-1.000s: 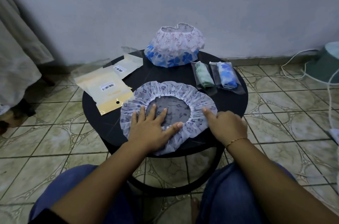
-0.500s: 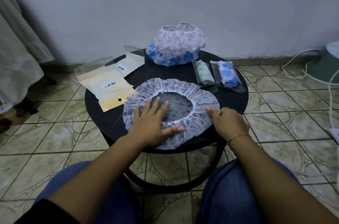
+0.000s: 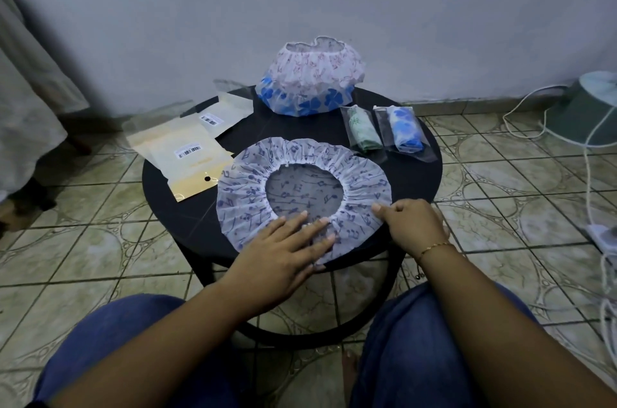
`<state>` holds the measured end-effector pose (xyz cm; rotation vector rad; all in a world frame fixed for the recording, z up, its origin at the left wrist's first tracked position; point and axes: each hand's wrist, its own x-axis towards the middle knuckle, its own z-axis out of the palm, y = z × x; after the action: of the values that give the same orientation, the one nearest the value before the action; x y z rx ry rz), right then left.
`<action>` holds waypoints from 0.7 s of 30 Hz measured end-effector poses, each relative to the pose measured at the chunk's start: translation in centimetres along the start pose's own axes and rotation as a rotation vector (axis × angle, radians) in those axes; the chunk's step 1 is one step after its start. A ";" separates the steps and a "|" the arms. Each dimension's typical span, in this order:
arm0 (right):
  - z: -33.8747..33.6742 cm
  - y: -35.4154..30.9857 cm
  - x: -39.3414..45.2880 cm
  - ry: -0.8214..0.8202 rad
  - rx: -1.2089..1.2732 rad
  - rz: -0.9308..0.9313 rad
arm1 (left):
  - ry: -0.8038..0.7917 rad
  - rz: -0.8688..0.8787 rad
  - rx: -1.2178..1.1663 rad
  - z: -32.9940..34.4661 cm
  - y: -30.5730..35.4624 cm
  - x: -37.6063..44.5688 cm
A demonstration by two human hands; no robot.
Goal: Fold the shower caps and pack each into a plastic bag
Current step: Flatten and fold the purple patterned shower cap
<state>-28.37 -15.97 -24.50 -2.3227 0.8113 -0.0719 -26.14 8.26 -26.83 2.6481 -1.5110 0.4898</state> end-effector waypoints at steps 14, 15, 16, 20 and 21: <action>-1.6 -1.0 -0.9 0.103 0.202 -0.008 | -0.011 -0.247 -0.515 -3.3 -0.4 0.5; -1.8 -1.5 -0.9 0.180 0.153 -0.051 | 0.046 -0.299 -0.480 -3.5 -0.9 1.1; -1.9 -2.3 -1.0 0.239 0.102 -0.126 | 0.087 -0.350 -0.428 -3.7 -1.7 1.9; -0.3 -6.0 -0.8 0.194 -0.057 -0.488 | 0.100 -0.471 -0.294 -3.1 -4.3 5.6; 0.5 -6.5 -0.5 0.135 -0.120 -0.538 | 0.049 -0.469 -0.264 -2.8 -4.6 6.4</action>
<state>-25.19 -11.62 -20.86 -2.6130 0.2353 -0.4272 -19.95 5.87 -21.80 2.6253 -0.8243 0.2918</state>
